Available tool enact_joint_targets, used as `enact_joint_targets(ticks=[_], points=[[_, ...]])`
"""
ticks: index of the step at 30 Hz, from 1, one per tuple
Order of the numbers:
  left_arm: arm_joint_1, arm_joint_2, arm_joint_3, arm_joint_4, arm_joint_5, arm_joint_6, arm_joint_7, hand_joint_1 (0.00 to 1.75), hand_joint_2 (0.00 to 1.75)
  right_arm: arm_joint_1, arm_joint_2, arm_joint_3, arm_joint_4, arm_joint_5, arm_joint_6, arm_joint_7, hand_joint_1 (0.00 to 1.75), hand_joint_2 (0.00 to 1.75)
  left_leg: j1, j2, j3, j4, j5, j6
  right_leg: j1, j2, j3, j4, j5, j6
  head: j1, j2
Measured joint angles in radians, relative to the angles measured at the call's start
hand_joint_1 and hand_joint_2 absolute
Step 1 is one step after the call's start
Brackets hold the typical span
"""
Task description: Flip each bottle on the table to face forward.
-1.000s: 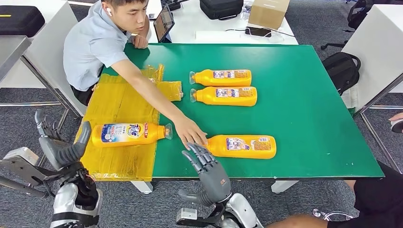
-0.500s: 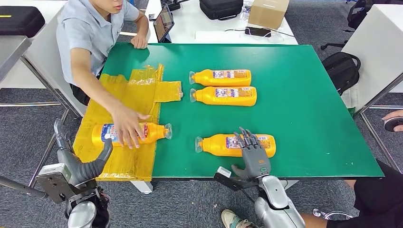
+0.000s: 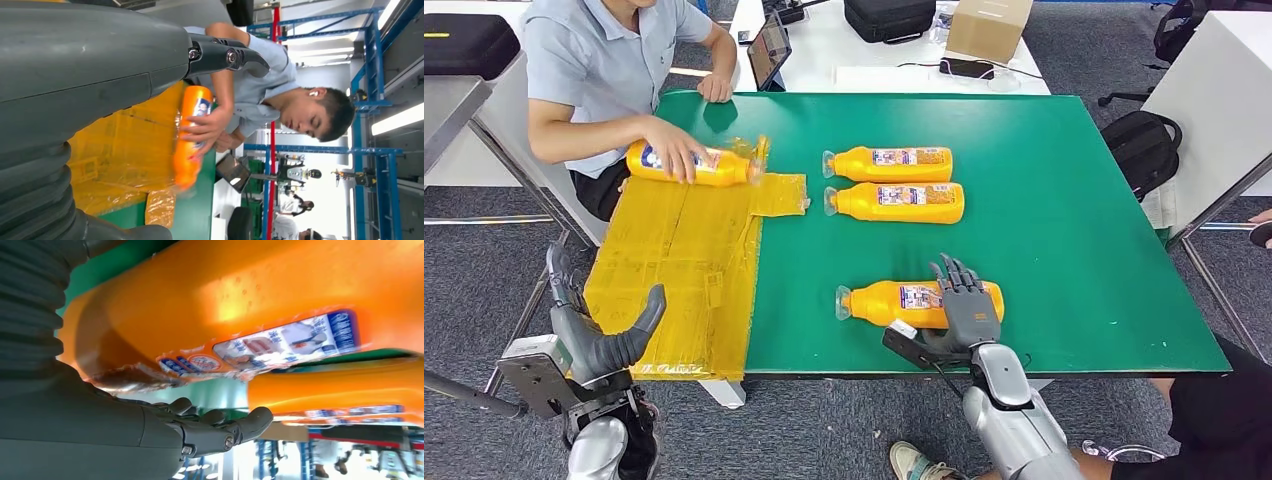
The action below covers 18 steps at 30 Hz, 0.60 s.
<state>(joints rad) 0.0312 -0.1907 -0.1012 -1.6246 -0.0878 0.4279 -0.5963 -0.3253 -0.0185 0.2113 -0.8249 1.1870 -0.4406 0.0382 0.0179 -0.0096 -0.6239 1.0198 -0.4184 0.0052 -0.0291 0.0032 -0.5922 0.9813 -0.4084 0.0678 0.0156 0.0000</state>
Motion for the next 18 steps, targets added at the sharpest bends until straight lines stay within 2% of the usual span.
enact_joint_targets(ticks=[8,18], points=[[0.017,0.000,0.000,-0.011,0.019,-0.043,0.021,0.00,1.75,-0.012,-0.033,0.000,-0.011,0.092,0.009,0.067,0.00,1.75,0.000,0.000,0.000,0.000,0.000,0.000,0.000,0.000,0.000,0.000,0.000,0.000,0.000,0.000],[0.060,0.000,0.001,-0.051,0.095,-0.177,0.090,0.00,1.75,0.019,-0.053,0.000,-0.092,0.097,0.156,0.102,0.00,1.75,0.000,0.000,0.001,0.000,0.000,0.000,0.000,0.000,0.000,0.000,0.000,0.000,0.000,0.000]])
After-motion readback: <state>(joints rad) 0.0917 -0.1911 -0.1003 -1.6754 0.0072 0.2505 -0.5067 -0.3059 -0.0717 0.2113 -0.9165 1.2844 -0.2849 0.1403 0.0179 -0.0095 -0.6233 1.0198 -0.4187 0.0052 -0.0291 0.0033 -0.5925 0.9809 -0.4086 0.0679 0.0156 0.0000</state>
